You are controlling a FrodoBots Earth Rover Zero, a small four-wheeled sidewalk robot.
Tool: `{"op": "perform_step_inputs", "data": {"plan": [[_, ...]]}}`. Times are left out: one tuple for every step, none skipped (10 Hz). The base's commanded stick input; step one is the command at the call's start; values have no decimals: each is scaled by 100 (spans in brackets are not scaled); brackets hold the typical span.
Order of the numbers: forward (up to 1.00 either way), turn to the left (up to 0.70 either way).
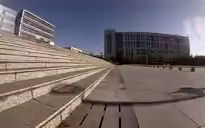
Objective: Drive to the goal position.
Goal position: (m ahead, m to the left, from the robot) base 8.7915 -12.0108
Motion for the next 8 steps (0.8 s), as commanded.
{"op": "perform_step_inputs", "data": {"plan": [[70,0],[70,-17],[70,-35],[70,-35],[70,-35],[70,-35],[70,-21],[70,0]]}}
